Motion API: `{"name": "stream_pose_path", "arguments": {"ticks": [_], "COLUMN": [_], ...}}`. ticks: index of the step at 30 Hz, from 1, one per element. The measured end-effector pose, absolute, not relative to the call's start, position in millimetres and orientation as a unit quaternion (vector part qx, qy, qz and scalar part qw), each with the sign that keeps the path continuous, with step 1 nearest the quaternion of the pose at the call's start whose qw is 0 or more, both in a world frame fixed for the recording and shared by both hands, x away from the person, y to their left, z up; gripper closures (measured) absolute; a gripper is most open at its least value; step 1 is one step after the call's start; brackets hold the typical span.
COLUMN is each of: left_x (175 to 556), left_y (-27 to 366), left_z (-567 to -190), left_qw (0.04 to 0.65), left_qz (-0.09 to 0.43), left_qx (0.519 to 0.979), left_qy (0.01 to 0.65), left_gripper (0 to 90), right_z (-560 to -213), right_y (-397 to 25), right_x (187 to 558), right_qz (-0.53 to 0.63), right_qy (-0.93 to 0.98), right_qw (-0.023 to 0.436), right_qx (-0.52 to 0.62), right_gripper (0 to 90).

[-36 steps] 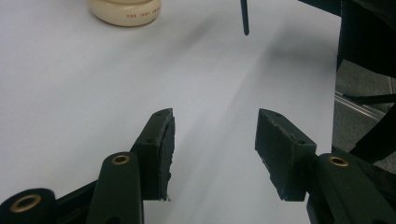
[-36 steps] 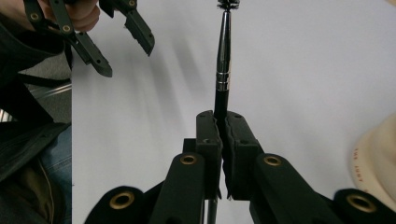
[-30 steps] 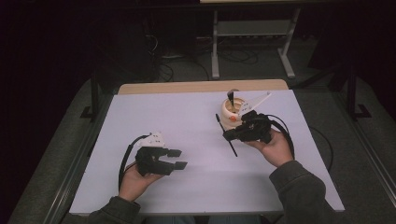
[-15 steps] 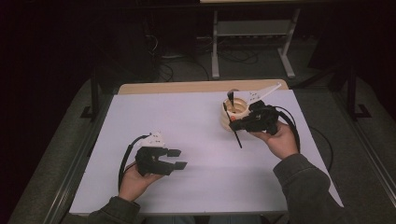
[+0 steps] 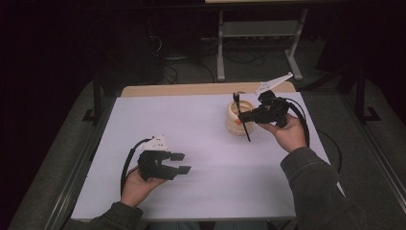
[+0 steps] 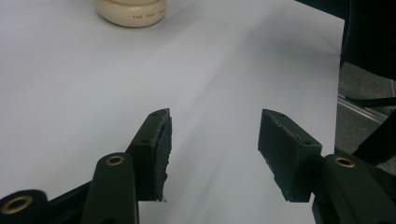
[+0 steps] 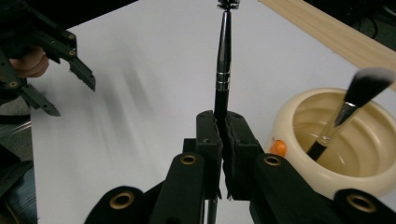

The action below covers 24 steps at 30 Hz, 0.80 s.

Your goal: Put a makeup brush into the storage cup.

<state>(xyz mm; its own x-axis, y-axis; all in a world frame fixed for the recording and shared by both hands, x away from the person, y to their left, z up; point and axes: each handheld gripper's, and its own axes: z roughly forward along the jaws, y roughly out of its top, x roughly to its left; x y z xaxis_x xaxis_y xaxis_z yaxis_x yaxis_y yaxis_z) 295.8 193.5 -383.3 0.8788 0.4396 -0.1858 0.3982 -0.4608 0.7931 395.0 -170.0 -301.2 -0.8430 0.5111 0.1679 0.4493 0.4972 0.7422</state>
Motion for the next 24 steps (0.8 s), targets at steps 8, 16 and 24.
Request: {"name": "stream_pose_path", "arguments": {"ticks": [8,16,24], "left_x": [297,298,298], "left_y": [196,198,199], "left_z": [-383,-383,-383], "left_qw": [0.46,0.46,0.459], "left_qz": [0.023,0.024,0.024], "left_qx": [0.852,0.852,0.851], "left_qy": [0.248,0.251,0.254], "left_gripper": [43.7,43.6,43.3], "right_z": [-290,-279,-269], "right_y": [-172,-174,-177], "right_x": [407,417,425], "right_qz": [0.419,0.422,0.425], "right_qy": [0.858,0.852,0.844], "right_qw": [0.048,0.057,0.064], "right_qx": [0.292,0.304,0.32], "right_gripper": [84.8,84.8,84.7]}}
